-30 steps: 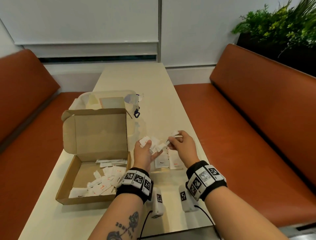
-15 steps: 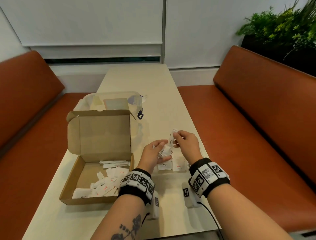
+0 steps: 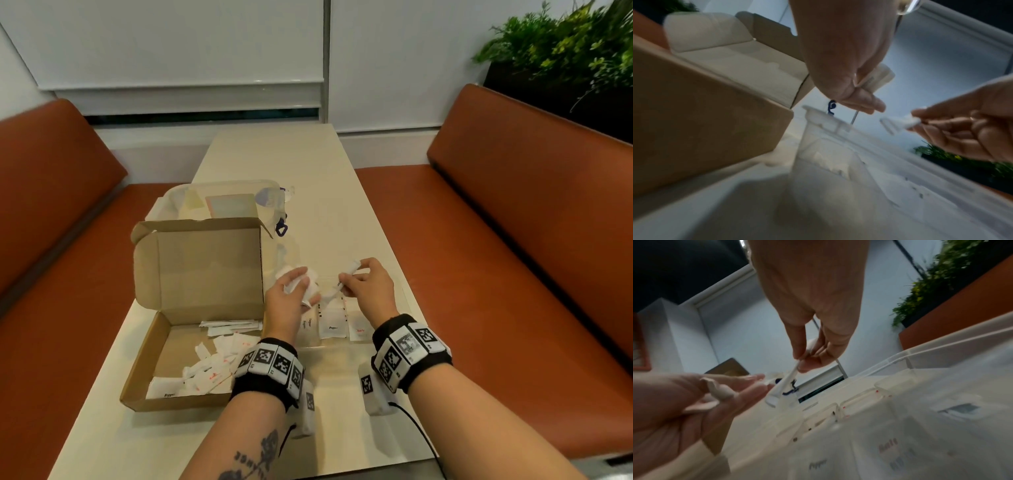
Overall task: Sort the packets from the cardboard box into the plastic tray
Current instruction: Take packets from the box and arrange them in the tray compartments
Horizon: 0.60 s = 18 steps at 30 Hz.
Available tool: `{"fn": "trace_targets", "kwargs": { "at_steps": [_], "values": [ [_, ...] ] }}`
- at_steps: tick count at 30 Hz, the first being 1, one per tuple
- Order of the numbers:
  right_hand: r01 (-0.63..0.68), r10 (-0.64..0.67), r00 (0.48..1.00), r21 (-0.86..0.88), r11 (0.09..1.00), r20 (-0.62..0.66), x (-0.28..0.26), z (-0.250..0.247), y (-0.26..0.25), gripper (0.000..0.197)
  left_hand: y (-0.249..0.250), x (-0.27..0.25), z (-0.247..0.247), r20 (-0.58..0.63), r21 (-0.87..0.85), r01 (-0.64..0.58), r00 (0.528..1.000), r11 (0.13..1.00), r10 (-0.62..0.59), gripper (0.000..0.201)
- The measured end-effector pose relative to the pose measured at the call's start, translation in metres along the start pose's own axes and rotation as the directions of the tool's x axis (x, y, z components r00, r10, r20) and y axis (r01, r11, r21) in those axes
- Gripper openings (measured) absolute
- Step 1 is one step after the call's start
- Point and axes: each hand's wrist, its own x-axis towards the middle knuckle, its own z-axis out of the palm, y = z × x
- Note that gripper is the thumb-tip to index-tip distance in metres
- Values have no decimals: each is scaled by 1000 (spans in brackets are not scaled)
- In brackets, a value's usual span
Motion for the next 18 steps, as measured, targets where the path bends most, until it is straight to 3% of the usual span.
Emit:
{"fn": "trace_targets", "kwargs": {
  "at_steps": [3, 7, 12, 18],
  "values": [
    [-11, 19, 997, -113, 994, 71, 0, 9, 5, 25, -3, 7, -7, -98, -95, -76, 993, 993, 67, 23],
    [79, -3, 977, -348, 934, 214, -3, 28, 10, 24, -11, 12, -13, -126, -90, -81, 990, 993, 70, 30],
    [160, -10, 955, -488, 858, 296, -4, 53, 21, 28, -21, 12, -20, -154, 90, -112, 980, 990, 125, 36],
    [225, 0, 935, -592, 774, 355, -1, 63, 33, 26, -24, 11, -21, -202, 154, -105, 970, 982, 136, 44]
  ]
}}
